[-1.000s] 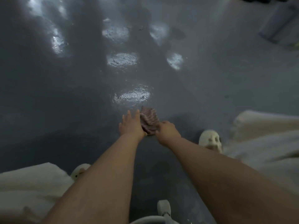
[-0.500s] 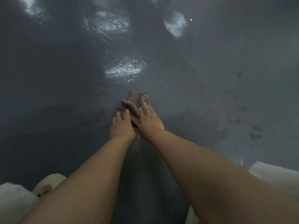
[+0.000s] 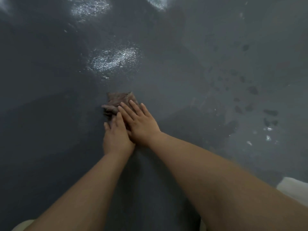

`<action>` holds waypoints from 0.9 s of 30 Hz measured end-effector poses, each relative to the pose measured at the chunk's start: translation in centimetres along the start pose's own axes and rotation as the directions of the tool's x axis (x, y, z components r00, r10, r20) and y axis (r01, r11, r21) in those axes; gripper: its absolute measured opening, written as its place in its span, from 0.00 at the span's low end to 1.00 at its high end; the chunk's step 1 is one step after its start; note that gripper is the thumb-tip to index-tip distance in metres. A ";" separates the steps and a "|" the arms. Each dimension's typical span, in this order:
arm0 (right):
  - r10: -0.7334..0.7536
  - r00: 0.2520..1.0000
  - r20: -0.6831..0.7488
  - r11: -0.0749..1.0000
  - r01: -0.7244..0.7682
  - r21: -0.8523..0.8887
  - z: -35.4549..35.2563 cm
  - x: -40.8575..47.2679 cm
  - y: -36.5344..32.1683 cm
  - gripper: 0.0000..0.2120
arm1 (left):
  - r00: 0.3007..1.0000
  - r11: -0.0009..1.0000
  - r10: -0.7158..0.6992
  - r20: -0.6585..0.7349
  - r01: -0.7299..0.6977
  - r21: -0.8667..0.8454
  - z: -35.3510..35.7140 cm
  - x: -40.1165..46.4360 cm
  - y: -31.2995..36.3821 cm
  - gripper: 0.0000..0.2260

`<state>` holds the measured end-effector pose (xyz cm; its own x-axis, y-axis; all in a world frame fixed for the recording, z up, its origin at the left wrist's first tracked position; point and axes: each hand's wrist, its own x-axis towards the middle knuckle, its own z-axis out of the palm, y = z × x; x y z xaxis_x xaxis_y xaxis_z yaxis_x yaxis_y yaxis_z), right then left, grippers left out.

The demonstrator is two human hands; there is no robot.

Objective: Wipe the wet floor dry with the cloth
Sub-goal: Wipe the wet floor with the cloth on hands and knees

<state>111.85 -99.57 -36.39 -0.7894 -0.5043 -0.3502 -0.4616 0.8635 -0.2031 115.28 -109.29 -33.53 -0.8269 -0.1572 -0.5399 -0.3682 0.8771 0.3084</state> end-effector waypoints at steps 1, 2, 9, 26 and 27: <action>0.040 0.999 -0.018 0.999 -0.040 0.014 0.0 -0.2 0.7 0.30 | 0.999 0.998 0.047 0.011 -0.047 0.038 -0.2 0.2 0.3 0.43; 0.089 0.996 -0.033 0.996 -0.088 0.023 0.1 -0.5 1.5 0.30 | 0.994 0.990 0.108 0.024 -0.110 0.092 -0.4 0.4 0.8 0.44; 0.735 0.669 -0.111 0.676 -0.709 0.200 1.1 -7.1 11.7 0.31 | 0.968 0.934 0.182 0.173 -0.225 0.276 -0.5 0.7 6.7 0.52; 0.655 0.751 -0.082 0.748 -0.630 0.211 -4.1 -0.1 19.1 0.28 | 0.942 0.883 0.175 0.287 -0.279 0.377 2.2 1.8 9.4 0.50; 0.660 0.744 -0.099 0.745 -0.634 0.207 -4.1 0.0 19.7 0.27 | 0.941 0.881 0.174 0.290 -0.280 0.380 2.2 1.8 9.5 0.50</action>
<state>101.10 -82.51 -36.61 -0.9324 0.1948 -0.3043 0.2400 0.9635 -0.1187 111.21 -100.28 -33.29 -0.7193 0.1363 -0.6812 0.0688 0.9897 0.1253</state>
